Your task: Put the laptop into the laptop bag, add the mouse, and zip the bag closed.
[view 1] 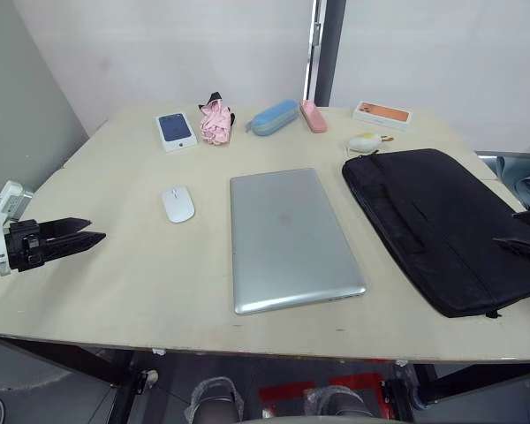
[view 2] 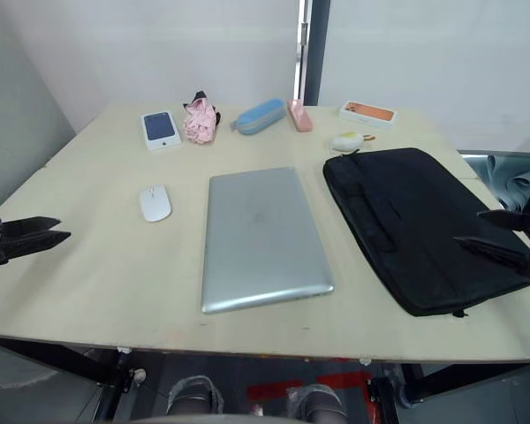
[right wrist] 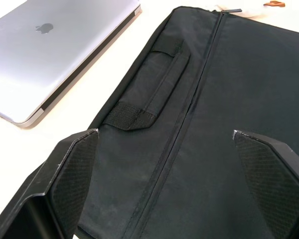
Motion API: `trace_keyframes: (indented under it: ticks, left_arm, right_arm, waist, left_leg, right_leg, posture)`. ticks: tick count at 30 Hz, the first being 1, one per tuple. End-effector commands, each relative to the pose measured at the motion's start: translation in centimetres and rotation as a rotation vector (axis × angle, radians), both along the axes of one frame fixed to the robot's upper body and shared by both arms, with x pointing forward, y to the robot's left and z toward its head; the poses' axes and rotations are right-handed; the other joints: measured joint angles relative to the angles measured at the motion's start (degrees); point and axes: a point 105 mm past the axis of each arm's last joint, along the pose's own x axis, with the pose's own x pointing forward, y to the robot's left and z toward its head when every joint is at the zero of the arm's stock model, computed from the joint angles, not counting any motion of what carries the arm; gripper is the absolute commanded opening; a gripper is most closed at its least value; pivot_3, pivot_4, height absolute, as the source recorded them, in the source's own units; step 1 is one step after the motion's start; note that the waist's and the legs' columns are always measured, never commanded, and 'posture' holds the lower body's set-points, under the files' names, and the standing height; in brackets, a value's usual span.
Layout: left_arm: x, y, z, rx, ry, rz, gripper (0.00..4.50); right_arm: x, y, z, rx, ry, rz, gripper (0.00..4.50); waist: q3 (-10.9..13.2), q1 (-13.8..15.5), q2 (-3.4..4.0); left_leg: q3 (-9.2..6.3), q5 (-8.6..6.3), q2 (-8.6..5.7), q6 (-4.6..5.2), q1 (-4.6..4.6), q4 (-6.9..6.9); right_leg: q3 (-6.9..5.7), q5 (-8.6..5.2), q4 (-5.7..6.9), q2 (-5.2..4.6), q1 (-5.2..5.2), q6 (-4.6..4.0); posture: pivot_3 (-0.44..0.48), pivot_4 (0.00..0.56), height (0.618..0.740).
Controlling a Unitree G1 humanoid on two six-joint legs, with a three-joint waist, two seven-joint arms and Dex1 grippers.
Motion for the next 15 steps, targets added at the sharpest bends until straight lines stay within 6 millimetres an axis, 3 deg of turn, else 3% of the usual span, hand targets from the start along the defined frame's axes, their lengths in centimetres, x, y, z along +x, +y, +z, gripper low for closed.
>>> trace_keyframes:
  ticks: [1, 6, 10, 15]
  left_arm:
    - [0.4, -1.0, 0.9, -0.038, -0.049, -0.006, 4.46]
    - [1.9, -3.8, -1.2, -0.218, 0.086, 0.016, 4.46]
    - [2.8, -8.3, -2.0, -0.405, 0.228, -0.067, 4.50]
    - [4.5, -12.2, -2.9, -0.593, 0.411, -0.105, 4.50]
  right_arm:
    - [0.5, 1.4, 1.1, 0.034, -0.058, 0.036, 4.50]
    - [2.5, 3.8, 1.1, 0.092, -0.096, 0.057, 4.50]
    - [4.2, 7.6, 0.3, 0.089, -0.097, 0.159, 3.31]
    - [5.9, 11.5, -1.6, 0.000, -0.098, 0.278, 1.62]
  waist:
    - [0.0, 0.0, 0.01]
    - [0.0, 0.0, 0.04]
    - [0.0, 0.0, 0.06]
    - [0.0, 0.2, 0.05]
  left_leg:
    - [0.00, 0.00, 0.00, 0.00, 0.00, 0.01]
    - [0.00, 0.01, -0.01, 0.01, 0.02, 0.17]
    - [-0.01, 0.01, -0.02, 0.00, 0.02, 0.34]
    - [-0.03, 0.09, 0.00, 0.02, -0.02, 0.50]
  right_leg:
    - [0.01, 0.00, 0.03, 0.00, 0.01, 0.00]
    - [0.03, 0.00, 0.30, 0.00, 0.00, 0.00]
    - [0.04, 0.00, 0.49, -0.03, -0.02, 0.00]
    - [-0.03, -0.02, 0.76, -0.07, -0.05, -0.03]
  posture:
    - [0.000, 0.150, 0.740]
    - [0.000, 0.150, 0.740]
    - [0.000, 0.150, 0.740]
    - [0.000, 0.150, 0.740]
